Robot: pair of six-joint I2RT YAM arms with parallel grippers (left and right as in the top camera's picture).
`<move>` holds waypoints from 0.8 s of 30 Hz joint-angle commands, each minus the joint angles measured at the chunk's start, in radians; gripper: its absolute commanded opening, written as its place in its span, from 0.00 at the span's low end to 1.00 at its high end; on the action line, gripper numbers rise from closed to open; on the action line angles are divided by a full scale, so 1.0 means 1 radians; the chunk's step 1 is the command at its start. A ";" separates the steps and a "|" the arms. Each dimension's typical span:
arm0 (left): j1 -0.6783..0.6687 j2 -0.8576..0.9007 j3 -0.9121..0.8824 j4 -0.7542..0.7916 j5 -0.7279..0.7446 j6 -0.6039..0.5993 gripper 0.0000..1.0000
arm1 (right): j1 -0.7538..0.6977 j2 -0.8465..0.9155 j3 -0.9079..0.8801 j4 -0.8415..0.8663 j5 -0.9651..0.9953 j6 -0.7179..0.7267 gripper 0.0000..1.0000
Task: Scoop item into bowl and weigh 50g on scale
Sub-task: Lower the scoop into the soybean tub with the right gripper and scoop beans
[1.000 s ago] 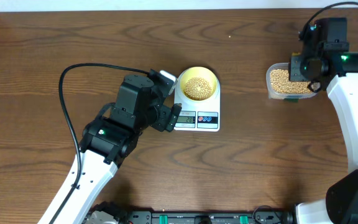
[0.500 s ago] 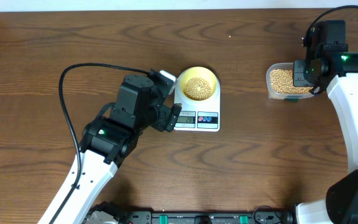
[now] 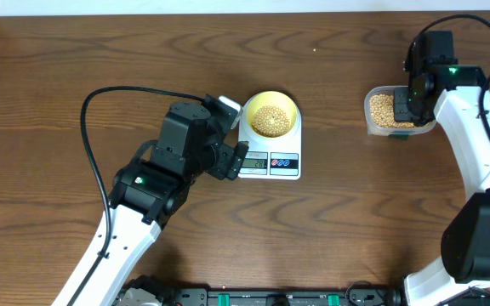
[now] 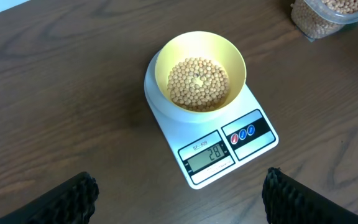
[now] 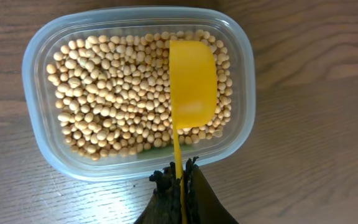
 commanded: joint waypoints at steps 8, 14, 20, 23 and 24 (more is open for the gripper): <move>0.002 0.002 -0.002 0.001 0.010 0.003 0.87 | -0.005 0.012 0.011 -0.004 -0.081 0.014 0.01; 0.002 0.002 -0.002 0.001 0.010 0.003 0.86 | -0.005 0.012 0.008 -0.026 -0.148 0.002 0.01; 0.002 0.002 -0.002 0.001 0.010 0.003 0.87 | -0.005 0.012 -0.009 -0.021 -0.261 -0.062 0.01; 0.002 0.002 -0.002 0.001 0.010 0.003 0.87 | -0.005 0.012 -0.011 -0.021 -0.267 -0.061 0.01; 0.002 0.002 -0.002 0.001 0.010 0.003 0.87 | -0.005 0.012 -0.011 -0.021 -0.268 -0.061 0.01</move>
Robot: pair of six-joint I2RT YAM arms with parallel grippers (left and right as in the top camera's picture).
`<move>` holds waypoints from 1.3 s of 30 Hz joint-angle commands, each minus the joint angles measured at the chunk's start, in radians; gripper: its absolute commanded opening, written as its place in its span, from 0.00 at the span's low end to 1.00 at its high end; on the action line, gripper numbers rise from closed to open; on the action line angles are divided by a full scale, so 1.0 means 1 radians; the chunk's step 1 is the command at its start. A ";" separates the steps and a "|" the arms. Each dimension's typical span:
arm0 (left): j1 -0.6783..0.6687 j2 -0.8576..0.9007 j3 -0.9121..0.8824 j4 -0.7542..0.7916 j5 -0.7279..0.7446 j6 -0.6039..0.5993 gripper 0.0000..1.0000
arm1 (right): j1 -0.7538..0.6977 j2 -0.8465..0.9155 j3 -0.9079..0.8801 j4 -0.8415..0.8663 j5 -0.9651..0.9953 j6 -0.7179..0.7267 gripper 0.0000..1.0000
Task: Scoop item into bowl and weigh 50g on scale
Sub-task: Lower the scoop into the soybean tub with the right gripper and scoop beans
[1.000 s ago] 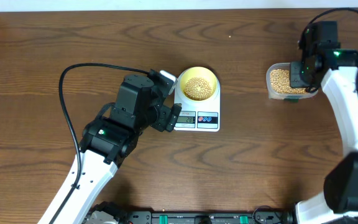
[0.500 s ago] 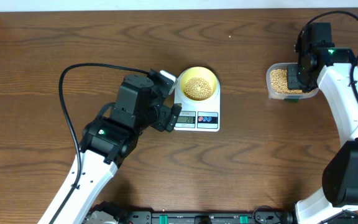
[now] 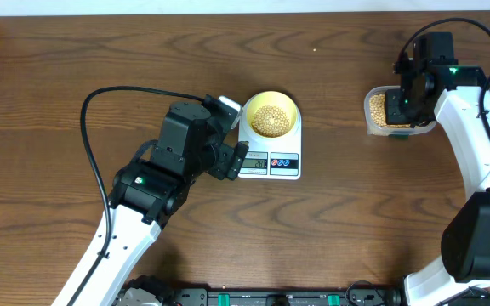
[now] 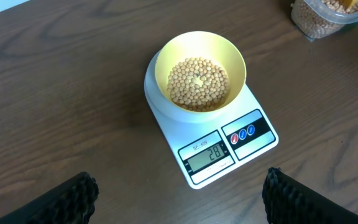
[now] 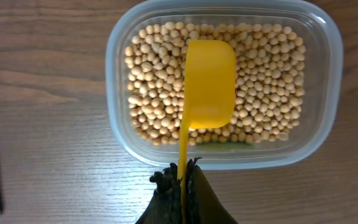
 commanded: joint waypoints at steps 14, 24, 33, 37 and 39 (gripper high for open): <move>0.002 0.002 -0.002 0.001 0.010 0.003 0.87 | -0.145 0.011 -0.011 0.005 -0.332 -0.024 0.01; 0.002 0.002 -0.002 0.001 0.009 0.003 0.87 | -0.240 0.011 -0.046 0.019 -0.416 -0.024 0.01; 0.002 0.002 -0.002 0.001 0.009 0.003 0.86 | -0.301 0.011 -0.099 0.060 -0.565 -0.023 0.01; 0.002 0.002 -0.002 0.001 0.010 0.003 0.87 | -0.311 0.011 -0.099 0.071 -0.571 -0.023 0.01; 0.002 0.002 -0.002 0.001 0.010 0.003 0.87 | -0.314 0.011 -0.099 0.071 -0.576 -0.023 0.01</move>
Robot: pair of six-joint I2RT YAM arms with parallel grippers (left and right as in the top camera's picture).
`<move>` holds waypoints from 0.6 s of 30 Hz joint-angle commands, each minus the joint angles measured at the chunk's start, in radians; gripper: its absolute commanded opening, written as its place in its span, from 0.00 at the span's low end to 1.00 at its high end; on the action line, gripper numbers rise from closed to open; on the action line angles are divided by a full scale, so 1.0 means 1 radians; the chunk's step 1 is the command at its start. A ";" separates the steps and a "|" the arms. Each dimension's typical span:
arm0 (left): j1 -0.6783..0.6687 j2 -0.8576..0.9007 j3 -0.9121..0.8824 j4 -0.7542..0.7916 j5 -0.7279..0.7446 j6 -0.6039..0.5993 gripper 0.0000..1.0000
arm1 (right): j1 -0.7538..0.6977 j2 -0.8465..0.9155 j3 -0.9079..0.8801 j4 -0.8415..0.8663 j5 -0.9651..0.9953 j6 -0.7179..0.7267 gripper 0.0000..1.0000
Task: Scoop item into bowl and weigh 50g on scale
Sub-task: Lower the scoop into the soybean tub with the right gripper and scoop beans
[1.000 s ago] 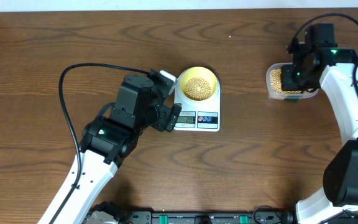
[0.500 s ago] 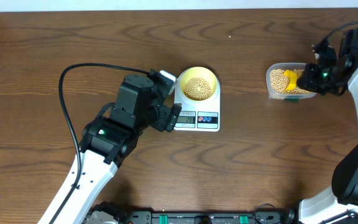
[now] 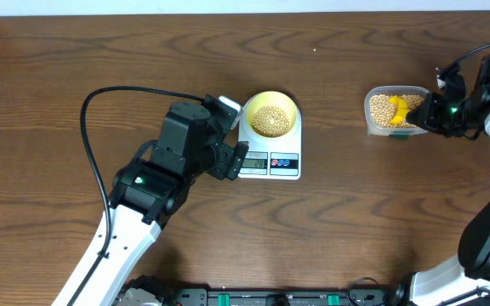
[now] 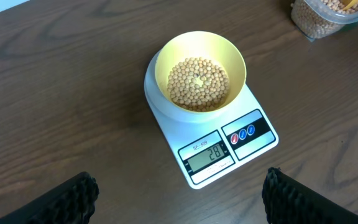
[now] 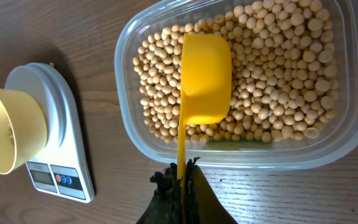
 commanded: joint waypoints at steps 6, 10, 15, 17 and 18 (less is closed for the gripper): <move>0.002 0.002 -0.002 0.001 0.010 0.003 0.87 | -0.033 0.009 -0.007 0.006 -0.084 -0.006 0.01; 0.002 0.002 -0.002 0.001 0.010 0.003 0.87 | -0.056 0.009 -0.007 0.011 -0.119 -0.006 0.01; 0.002 0.002 -0.002 0.001 0.009 0.003 0.87 | -0.082 0.009 -0.007 0.015 -0.167 -0.026 0.01; 0.002 0.002 -0.002 0.001 0.010 0.003 0.86 | -0.093 0.009 -0.007 0.015 -0.177 -0.029 0.01; 0.002 0.002 -0.002 0.001 0.010 0.003 0.86 | -0.097 0.009 -0.007 0.015 -0.182 -0.029 0.01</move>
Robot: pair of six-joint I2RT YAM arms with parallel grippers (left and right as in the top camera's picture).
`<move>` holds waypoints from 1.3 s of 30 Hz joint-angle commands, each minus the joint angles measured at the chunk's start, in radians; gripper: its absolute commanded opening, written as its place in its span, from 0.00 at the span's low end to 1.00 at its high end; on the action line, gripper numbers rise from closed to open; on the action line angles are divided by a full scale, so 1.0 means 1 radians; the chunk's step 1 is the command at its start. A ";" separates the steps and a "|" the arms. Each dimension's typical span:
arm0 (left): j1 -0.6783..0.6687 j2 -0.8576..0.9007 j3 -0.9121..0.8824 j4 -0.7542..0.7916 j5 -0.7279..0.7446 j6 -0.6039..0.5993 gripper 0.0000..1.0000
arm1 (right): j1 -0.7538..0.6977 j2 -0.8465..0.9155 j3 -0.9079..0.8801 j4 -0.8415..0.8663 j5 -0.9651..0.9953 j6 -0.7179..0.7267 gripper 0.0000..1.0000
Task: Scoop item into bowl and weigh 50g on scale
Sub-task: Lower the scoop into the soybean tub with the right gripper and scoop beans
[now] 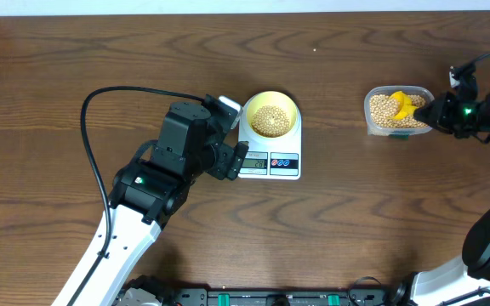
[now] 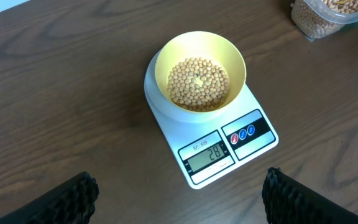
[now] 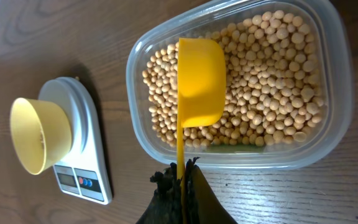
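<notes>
A yellow bowl (image 2: 200, 71) part-filled with soybeans stands on the white scale (image 2: 210, 134), whose display reads 28. My left gripper (image 2: 179, 199) hovers open just in front of the scale, holding nothing. At the right, a clear tub (image 3: 238, 87) holds soybeans (image 3: 272, 87). My right gripper (image 3: 180, 177) is shut on the handle of a yellow scoop (image 3: 199, 81), whose cup is turned on its side over the beans in the tub. In the overhead view the scoop (image 1: 403, 104) shows inside the tub (image 1: 395, 111), the right gripper (image 1: 436, 113) just beside it.
Dark wooden table (image 1: 356, 221) all round. A black cable (image 1: 92, 136) loops from the left arm over the table's left part. The tub sits about a hand's width right of the scale (image 1: 270, 153).
My right gripper has tilted and shifted a little farther right, so the scoop lies slightly more toward the tub's far side. The left gripper, bowl and scale reading of 28 are unchanged.
The right gripper held the scoop straight above the tub, cup down over the beans. It then shifted over the tub, later swung out to the right and tilted, bringing the scale into its view. Throughout, the left gripper stayed open by the scale reading 28.
</notes>
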 commanded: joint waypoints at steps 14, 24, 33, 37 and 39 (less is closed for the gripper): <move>0.002 0.002 -0.002 0.001 0.010 0.003 0.87 | -0.078 0.009 -0.007 0.004 -0.193 -0.070 0.01; 0.002 0.002 -0.002 0.001 0.010 0.003 0.87 | -0.079 0.009 -0.007 0.024 -0.321 -0.072 0.01; 0.002 0.002 -0.002 0.001 0.010 0.003 0.87 | -0.074 0.009 -0.007 0.047 -0.422 -0.063 0.01; 0.002 0.002 -0.002 0.001 0.010 0.003 0.86 | -0.056 0.009 -0.007 0.060 -0.454 -0.060 0.01; 0.002 0.002 -0.002 0.001 0.010 0.003 0.86 | -0.046 0.009 -0.007 0.061 -0.454 -0.060 0.01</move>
